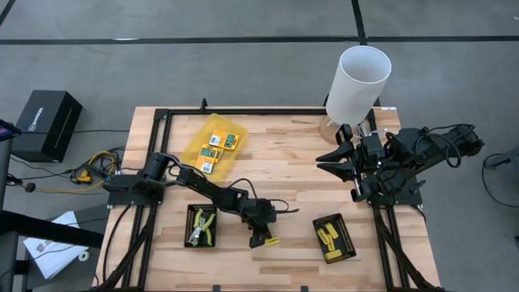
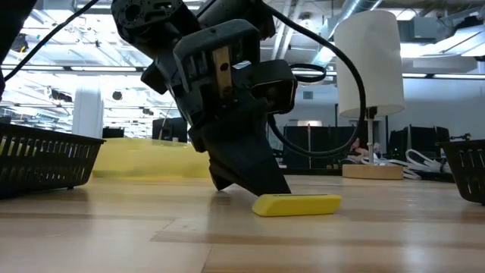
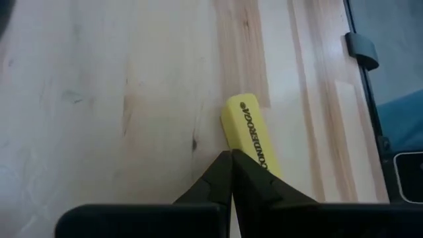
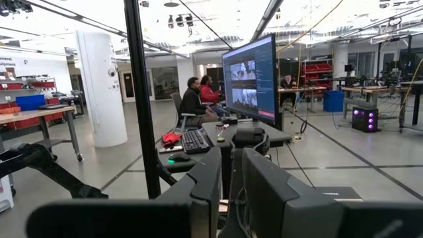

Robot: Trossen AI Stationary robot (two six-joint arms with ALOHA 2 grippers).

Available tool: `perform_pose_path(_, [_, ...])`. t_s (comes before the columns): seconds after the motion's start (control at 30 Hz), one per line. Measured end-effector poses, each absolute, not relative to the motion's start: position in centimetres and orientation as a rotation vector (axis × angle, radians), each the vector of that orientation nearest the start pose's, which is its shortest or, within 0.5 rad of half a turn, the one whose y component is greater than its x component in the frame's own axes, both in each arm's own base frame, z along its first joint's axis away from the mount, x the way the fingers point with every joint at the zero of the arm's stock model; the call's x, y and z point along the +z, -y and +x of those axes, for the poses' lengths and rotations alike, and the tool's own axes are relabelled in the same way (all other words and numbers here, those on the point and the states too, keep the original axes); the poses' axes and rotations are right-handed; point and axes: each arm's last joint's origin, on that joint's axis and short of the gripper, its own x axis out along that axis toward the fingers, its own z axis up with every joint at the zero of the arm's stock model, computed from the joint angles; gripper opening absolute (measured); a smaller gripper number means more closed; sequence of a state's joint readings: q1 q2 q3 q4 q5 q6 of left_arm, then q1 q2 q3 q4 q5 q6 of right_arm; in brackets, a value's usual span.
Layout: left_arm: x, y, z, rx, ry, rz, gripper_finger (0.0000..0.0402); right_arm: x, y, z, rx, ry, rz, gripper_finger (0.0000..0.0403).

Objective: Pick & Place School Supplies
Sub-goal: Put the yellow eraser into the right black bin

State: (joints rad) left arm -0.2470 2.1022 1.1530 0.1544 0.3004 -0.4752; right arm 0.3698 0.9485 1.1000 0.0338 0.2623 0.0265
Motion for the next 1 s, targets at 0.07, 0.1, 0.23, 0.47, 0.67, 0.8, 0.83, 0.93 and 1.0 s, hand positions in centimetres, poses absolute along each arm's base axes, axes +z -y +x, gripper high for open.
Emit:
perform_pose_path(0.07, [10.1,11.3,39.9,-0.336,-0.912,-0.465,0.0000,43.2,-6.3,18.3,0.110,0.175,0.084,0.0056])
perform_pose_path(0.1, [10.2,11.5,40.0,-0.342,-0.911,-0.467,0.0000,43.2,-6.3,18.3,0.110,0.175,0.084,0.0056])
perform_pose_path(0.23, [11.2,12.2,40.6,-0.386,-0.880,-0.488,0.0000,43.2,-6.2,18.3,0.104,0.175,0.083,0.0056])
perform_pose_path(0.47, [12.5,12.6,41.5,-0.415,-0.840,-0.496,0.0000,43.2,-5.7,18.5,0.077,0.177,0.081,0.0056])
perform_pose_path(0.67, [12.5,12.1,41.6,-0.401,-0.845,-0.492,0.0000,43.2,-5.6,18.5,0.075,0.177,0.081,0.0056])
perform_pose_path(0.8, [12.5,11.9,41.7,-0.391,-0.838,-0.491,0.0000,43.2,-5.6,18.5,0.075,0.177,0.081,0.0056])
perform_pose_path(0.83, [12.5,11.9,41.7,-0.391,-0.838,-0.491,0.0000,43.2,-5.6,18.5,0.075,0.177,0.080,0.0056])
perform_pose_path(0.93, [12.5,12.4,41.6,-0.407,-0.838,-0.477,0.0000,43.2,-5.6,18.5,0.075,0.174,0.079,0.0056])
perform_pose_path(1.0, [12.5,12.6,41.5,-0.414,-0.839,-0.470,0.0000,43.2,-5.6,18.5,0.075,0.173,0.079,0.0056])
